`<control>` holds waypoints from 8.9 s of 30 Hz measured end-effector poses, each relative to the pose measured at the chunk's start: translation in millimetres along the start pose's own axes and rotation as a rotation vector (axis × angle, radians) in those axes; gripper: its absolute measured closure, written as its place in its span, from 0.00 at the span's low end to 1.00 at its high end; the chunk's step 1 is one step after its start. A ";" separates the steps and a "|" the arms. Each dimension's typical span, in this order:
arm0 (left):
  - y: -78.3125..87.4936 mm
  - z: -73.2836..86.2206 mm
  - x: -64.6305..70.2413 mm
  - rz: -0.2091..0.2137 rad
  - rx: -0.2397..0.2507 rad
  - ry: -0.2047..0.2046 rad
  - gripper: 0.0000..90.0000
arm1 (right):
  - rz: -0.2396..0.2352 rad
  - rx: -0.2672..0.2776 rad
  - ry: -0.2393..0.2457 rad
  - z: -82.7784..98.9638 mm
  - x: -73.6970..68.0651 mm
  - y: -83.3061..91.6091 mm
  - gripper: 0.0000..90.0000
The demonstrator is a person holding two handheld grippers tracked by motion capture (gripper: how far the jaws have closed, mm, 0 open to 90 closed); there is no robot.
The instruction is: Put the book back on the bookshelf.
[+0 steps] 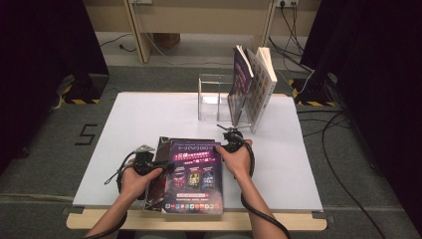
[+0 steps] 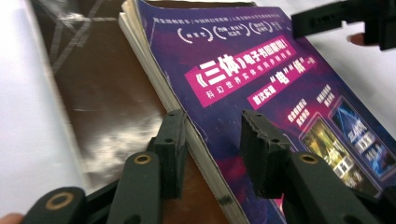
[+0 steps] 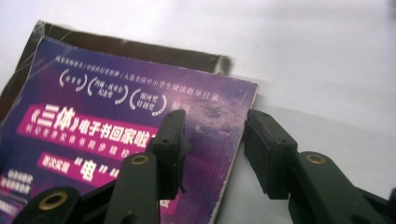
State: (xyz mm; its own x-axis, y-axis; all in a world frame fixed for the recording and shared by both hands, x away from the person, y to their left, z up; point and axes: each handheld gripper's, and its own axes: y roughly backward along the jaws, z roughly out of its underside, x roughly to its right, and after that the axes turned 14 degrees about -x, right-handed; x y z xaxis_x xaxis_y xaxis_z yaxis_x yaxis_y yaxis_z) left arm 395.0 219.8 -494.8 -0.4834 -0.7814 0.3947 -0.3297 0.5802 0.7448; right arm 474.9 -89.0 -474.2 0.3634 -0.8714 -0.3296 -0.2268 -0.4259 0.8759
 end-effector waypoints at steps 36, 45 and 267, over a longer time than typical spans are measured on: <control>-0.9 4.0 2.6 -0.043 0.021 -0.027 0.73 | -0.186 0.054 -0.101 -14.8 26.3 -10.0 0.69; -0.9 4.4 2.4 -0.044 0.024 -0.024 0.73 | -0.158 0.025 -0.086 -20.0 22.6 -7.4 0.70; 35.6 9.8 -20.7 -0.081 0.182 0.003 0.45 | -0.005 0.764 0.076 -15.0 -32.5 208.9 0.93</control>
State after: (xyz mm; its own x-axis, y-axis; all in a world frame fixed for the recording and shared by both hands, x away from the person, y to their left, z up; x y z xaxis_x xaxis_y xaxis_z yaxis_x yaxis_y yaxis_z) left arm 385.3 258.9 -481.7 -0.4472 -0.8277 0.3390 -0.5086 0.5471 0.6648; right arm 429.3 -146.0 -275.2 0.4210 -0.8618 -0.2830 -0.7764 -0.5037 0.3788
